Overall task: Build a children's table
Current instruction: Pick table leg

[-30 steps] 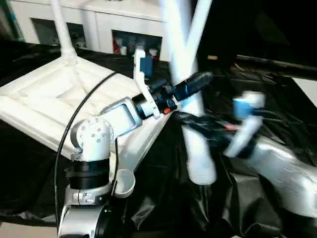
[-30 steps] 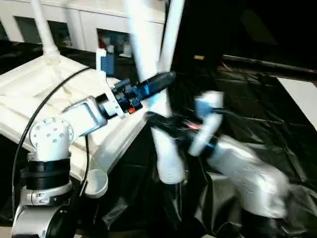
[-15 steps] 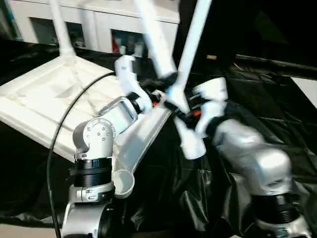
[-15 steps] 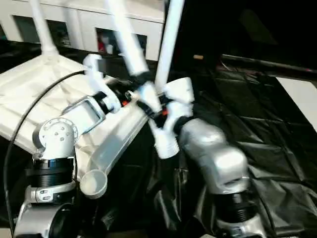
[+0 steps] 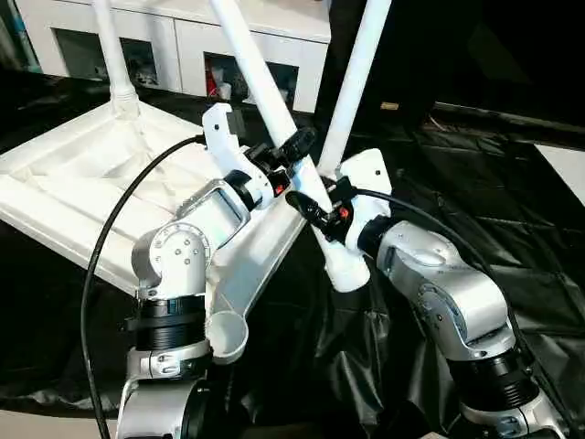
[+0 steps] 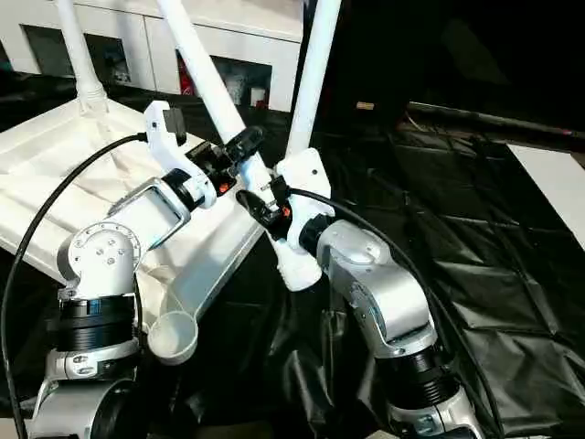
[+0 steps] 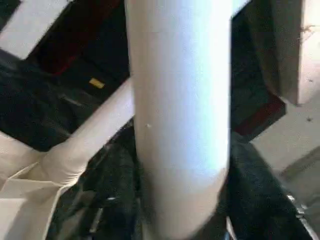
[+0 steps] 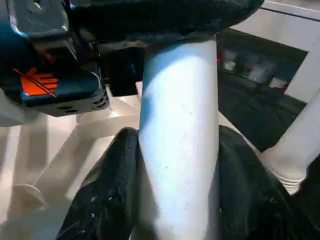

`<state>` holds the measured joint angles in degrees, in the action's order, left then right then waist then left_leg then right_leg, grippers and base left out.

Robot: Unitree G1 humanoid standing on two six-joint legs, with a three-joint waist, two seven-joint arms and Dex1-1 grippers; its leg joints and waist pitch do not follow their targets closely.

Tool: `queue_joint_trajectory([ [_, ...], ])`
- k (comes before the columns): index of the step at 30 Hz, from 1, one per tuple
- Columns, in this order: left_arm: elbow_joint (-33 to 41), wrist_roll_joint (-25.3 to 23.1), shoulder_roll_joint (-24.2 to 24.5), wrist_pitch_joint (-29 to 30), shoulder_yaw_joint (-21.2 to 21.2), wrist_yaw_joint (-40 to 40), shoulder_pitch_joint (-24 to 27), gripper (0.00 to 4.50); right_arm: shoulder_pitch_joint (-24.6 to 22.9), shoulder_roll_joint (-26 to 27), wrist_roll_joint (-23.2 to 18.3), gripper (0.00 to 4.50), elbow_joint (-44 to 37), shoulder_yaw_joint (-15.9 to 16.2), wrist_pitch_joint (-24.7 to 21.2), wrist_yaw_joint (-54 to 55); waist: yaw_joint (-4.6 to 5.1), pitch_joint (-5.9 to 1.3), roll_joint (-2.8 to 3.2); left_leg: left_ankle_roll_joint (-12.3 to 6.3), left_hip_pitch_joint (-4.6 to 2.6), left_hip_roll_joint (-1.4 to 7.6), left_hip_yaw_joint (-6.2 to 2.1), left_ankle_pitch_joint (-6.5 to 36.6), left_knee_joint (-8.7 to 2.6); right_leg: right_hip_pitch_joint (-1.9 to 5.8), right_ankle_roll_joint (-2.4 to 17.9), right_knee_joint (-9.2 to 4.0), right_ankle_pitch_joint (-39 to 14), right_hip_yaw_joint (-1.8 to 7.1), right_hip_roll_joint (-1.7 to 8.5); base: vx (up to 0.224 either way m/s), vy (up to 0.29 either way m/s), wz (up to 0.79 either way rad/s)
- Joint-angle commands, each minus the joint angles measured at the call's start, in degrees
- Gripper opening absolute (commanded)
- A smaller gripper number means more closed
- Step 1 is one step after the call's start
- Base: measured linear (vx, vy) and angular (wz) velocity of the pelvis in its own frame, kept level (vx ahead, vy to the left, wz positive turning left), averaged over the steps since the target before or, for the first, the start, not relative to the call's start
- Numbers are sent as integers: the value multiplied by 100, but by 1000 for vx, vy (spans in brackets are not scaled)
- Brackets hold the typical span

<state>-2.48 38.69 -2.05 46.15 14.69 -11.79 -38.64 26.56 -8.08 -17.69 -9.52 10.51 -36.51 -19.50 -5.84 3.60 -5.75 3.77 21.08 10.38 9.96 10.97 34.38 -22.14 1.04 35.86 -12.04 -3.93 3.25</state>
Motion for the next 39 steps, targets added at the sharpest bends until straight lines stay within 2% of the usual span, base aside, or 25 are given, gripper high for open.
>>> queue_joint_trajectory([
  [1, -5, 36, 114, -79, -73, -259, -97, 235, 8, -16, -325, 245, -115, -317, -43, -139, 10, -369, 51, 187, -78, 289, -115, 462, -411, 282, 473, -380, -278, 351, 503, 0, 0, 0],
  [2, -5, 36, 114, -79, -73, -259, -97, 204, 8, -16, -325, 279, -115, -317, -43, -139, 17, -373, 51, 192, -79, 297, -119, 433, -411, 288, 491, -365, -223, 349, 502, 0, 0, 0],
  [3, 2, 78, 246, -38, -118, -489, -131, 204, 7, -65, -533, 287, -174, -432, -216, -292, 17, -371, 9, 188, -83, 296, -117, 415, -411, 285, 487, -370, -218, 343, 496, 0, 0, 0],
  [4, 52, 175, 476, 80, -211, -896, -158, 204, -29, -195, -897, 287, -255, -611, -517, -587, 12, -376, 0, 159, -87, 293, -114, 377, -409, 294, 510, -358, -201, 343, 499, 0, 0, 0],
  [7, 165, 409, 1019, 293, -421, -1816, -210, 181, -189, -605, -1681, 289, -330, -997, -1173, -1303, -31, -380, 36, 117, -108, 295, -116, 279, -402, 294, 530, -327, -112, 341, 495, 0, 0, 0],
  [8, 165, 409, 1019, 293, -421, -1816, -210, 178, -189, -605, -1681, 289, -330, -997, -1173, -1303, -29, -370, -5, 106, -106, 297, -105, 237, -403, 287, 579, -326, -48, 338, 494, 0, 0, 0],
  [9, 203, 556, 1197, 380, -447, -2173, -247, 178, -286, -783, -1897, 289, -293, -1094, -1354, -1553, -40, -371, -15, 118, -103, 296, -106, 225, -398, 285, 615, -331, -51, 332, 501, 0, 0, 0],
  [12, 297, 802, 1378, 478, -408, -2644, -292, 173, -414, -949, -2114, 289, -255, -1130, -1509, -1852, -84, -370, -42, 156, -110, 295, -88, 212, -393, 289, 761, -332, -161, 332, 526, 0, 0, 0],
  [15, 292, 948, 1368, 499, -303, -2742, -339, 172, -502, -1030, -2178, 289, -191, -1064, -1578, -1981, -97, -356, -58, 205, -102, 304, -90, 343, -403, 286, 811, -358, -433, 331, 541, 0, 0, 0],
  [20, 277, 1060, 1339, 378, -320, -2864, -318, 172, -522, -991, -2226, 289, -138, -973, -1671, -1985, -110, -349, -55, 290, -96, 304, -105, 529, -412, 278, 665, -421, -991, 334, 562, 0, 0, 0],
  [22, 249, 1235, 1305, 390, -220, -2932, -396, 172, -550, -954, -2310, 289, -134, -951, -1735, -2025, -115, -351, -59, 293, -94, 306, -105, 525, -413, 270, 644, -420, -987, 330, 556, 0, 0, 0],
  [23, 226, 1302, 1297, 413, -175, -2944, -445, 172, -561, -942, -2340, 289, -132, -941, -1751, -2047, -116, -356, -25, 309, -92, 302, -106, 533, -412, 271, 671, -417, -910, 328, 553, 0, 0, 0],
  [24, 204, 1343, 1295, 431, -147, -2957, -486, 172, -574, -930, -2373, 289, -137, -933, -1766, -2072, -116, -355, -30, 315, -94, 304, -109, 547, -414, 269, 690, -411, -890, 324, 549, 0, 0, 0],
  [25, 174, 1388, 1290, 444, -109, -2992, -530, 172, -595, -909, -2436, 289, -157, -934, -1798, -2106, -112, -363, -4, 326, -94, 303, -113, 568, -414, 268, 720, -408, -805, 322, 541, 0, 0, 0],
  [27, 129, 1422, 1269, 443, -66, -3008, -573, 172, -625, -886, -2508, 289, -194, -940, -1836, -2140, -117, -360, -19, 329, -91, 303, -114, 573, -419, 273, 748, -401, -744, 318, 540, 0, 0, 0],
  [28, 65, 1499, 1216, 440, 16, -3004, -627, 172, -667, -858, -2577, 289, -247, -937, -1870, -2173, -116, -366, 38, 352, -97, 305, -116, 598, -415, 271, 761, -406, -690, 322, 540, 0, 0, 0],
  [32, -8, 1600, 1161, 405, 75, -3008, -682, 172, -716, -821, -2656, 289, -309, -923, -1907, -2163, -137, -373, 37, 385, -98, 306, -124, 626, -420, 288, 805, -389, -616, 318, 541, 0, 0, 0],
  [34, -82, 1618, 1107, 373, 48, -3017, -700, 172, -740, -739, -2740, 289, -337, -933, -1877, -2168, -138, -371, 73, 403, -98, 304, -126, 658, -424, 285, 798, -395, -629, 318, 540, 0, 0, 0],
  [39, -90, 1616, 1100, 370, 43, -3020, -699, 172, -741, -732, -2745, 289, -340, -934, -1870, -2170, -141, -372, 71, 436, -107, 311, -127, 721, -426, 284, 831, -401, -637, 319, 545, 0, 0, 0],
])
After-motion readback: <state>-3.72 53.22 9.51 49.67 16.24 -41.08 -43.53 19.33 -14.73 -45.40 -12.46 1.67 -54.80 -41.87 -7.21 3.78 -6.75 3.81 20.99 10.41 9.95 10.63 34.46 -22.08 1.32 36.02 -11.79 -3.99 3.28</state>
